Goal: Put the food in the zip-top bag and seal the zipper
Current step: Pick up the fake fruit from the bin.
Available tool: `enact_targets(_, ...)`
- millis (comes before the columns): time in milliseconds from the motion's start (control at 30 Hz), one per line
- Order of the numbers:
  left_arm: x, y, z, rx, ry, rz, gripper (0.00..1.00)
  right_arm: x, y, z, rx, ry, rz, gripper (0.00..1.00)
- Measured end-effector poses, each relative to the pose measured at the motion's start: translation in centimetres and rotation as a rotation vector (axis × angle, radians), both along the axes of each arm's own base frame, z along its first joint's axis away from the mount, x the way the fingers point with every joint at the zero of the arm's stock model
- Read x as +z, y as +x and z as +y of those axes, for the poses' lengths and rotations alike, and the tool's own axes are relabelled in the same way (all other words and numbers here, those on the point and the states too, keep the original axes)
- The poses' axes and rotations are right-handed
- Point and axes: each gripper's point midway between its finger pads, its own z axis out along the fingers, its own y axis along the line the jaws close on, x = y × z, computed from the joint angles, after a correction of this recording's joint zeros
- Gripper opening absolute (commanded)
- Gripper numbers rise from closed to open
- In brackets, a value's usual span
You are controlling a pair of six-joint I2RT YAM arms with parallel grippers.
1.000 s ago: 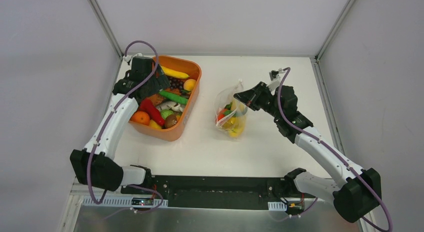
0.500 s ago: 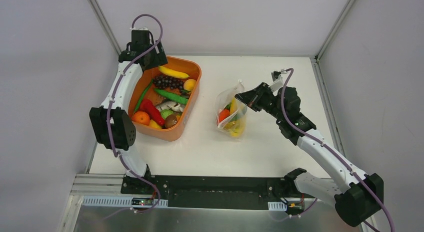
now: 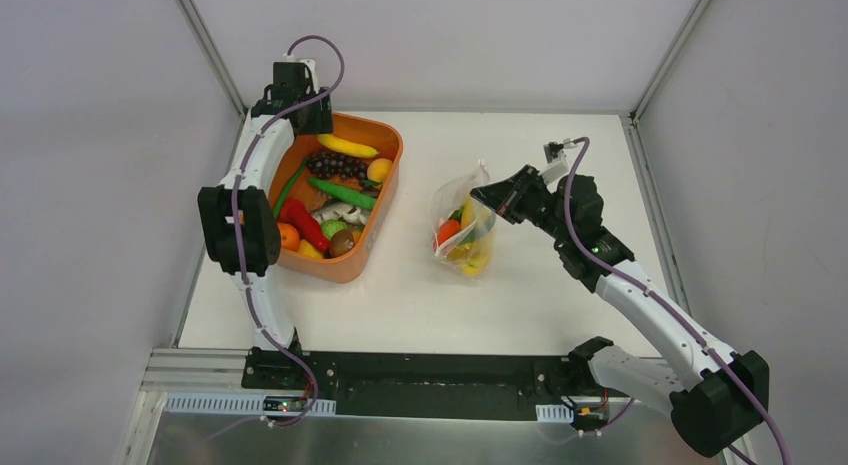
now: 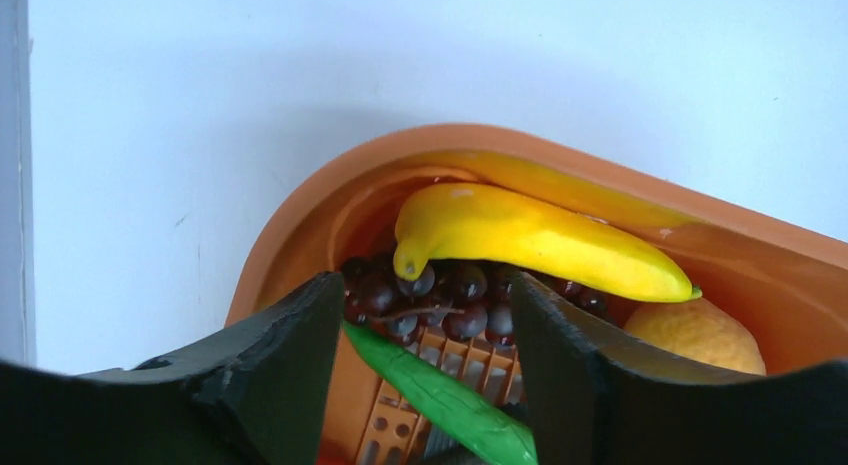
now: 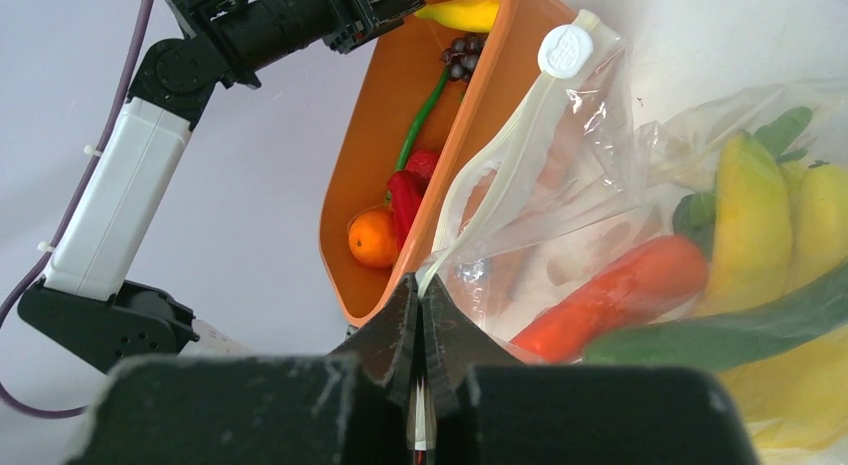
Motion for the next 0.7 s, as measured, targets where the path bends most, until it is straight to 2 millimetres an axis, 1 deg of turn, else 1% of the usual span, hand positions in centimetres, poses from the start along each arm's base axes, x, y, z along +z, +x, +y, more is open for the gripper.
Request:
enact_targets(100,-0.3,1.0,-0.2,-0.027,-0.004,-0.004,0.47,0.0,-0.1,0.0,0.003,0.002,0.002,0.00)
enact_targets(167,-0.6,1.5,-0.2,-0.039,-0.012,-0.006,0.43,0.0,-0.1,0.0,0.003,0.002,0.002,0.00)
enact_targets(233,-1.0,1.7,-0.4,-0.051,-0.019,0.000,0.43,0.0,-0.1,0.0,0.003,0.003,0.002,0.00)
enact_targets(367,-1.8,1.5,-0.6,-0.058,-0.028,0.026,0.41,0.0,-0.1,0.0,0.003,0.002,0.003,0.00)
enact_targets(433,-2.0,1.3,-0.6,-0.055,-0.031,0.036,0.35,0.0,-0.1,0.0,0.003,0.003,0.003,0.00)
enact_targets(600,-2.7,0.8,-0.7,-0.042,-0.046,0.069,0.24,0.0,-0.1,0.1,0.005,0.004,0.004,0.00)
enact_targets(667,-3.0,0.8,-0.8,-0.038,-0.050,0.075,0.18,0.0,-0.1,0.1,0.005,0.004,0.004,0.00)
enact_targets(700,-3.1,0.8,-0.7,-0.035,-0.052,0.078,0.13,0.0,-0.1,0.0,0.005,0.005,0.004,0.00)
